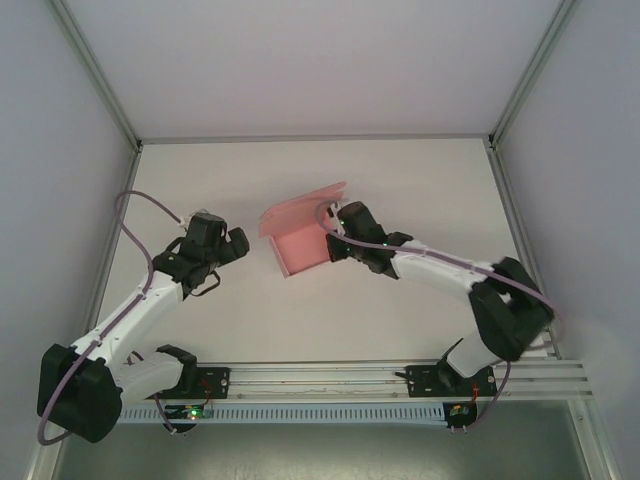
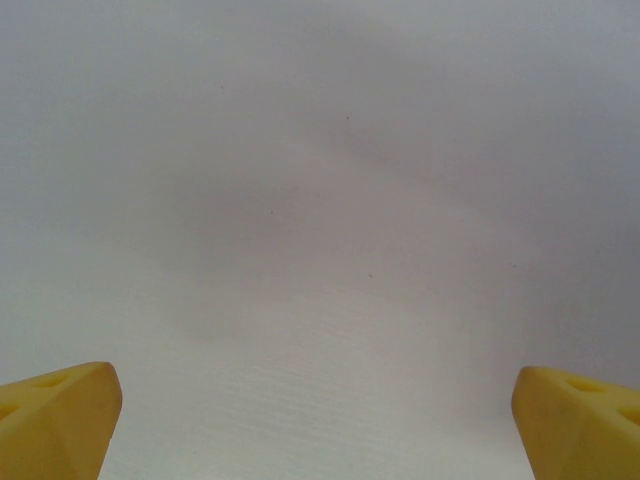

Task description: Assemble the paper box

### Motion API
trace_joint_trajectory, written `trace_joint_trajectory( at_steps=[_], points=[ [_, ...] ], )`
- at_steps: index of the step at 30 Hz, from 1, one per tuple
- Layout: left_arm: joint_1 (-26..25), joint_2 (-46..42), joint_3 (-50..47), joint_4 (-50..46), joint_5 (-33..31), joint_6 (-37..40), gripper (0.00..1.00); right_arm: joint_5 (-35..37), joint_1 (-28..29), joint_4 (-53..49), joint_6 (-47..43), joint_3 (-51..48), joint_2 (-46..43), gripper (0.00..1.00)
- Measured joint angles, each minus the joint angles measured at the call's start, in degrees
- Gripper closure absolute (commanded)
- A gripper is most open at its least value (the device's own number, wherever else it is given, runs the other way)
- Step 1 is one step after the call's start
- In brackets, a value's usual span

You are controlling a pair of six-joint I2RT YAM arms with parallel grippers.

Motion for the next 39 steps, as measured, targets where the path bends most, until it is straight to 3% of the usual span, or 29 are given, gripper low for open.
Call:
trace_joint_trajectory(
  at_steps=[5,10,16,23,33,36,39],
  points=[
    [0.9,2.0,-2.1,8.0,9.3,-0.4,0.0,-5.5,-0.1,11.1,-2.8,-2.7,-7.1,1.0],
    [0.9,6.6,-3.0,20.9,23.3,-0.5,0.0,-13.8,-0.1,18.4,-2.7,-2.8,-6.2,1.0],
    [0.8,8.4,-3.0,31.5,35.8,-0.2,0.0,-16.4,-0.1,20.0,-2.7,-2.7,-2.9,1.0],
    [-0.1,8.4,-3.0,34.4,37.3,1.4,0.0,-13.9,1.6,19.5,-4.2,-0.7,-2.1,1.0],
    [-3.0,8.4,-3.0,32.8,32.1,5.6,0.0,9.2,10.4,12.7,-12.6,9.5,0.8,1.0],
    [-3.0,8.4,-3.0,31.7,30.7,6.4,0.0,9.1,10.6,12.6,-13.4,9.7,1.6,0.99],
    [-3.1,8.3,-3.0,30.3,29.6,6.8,0.0,3.3,8.9,13.7,-12.9,9.1,2.0,0.97]
  ],
)
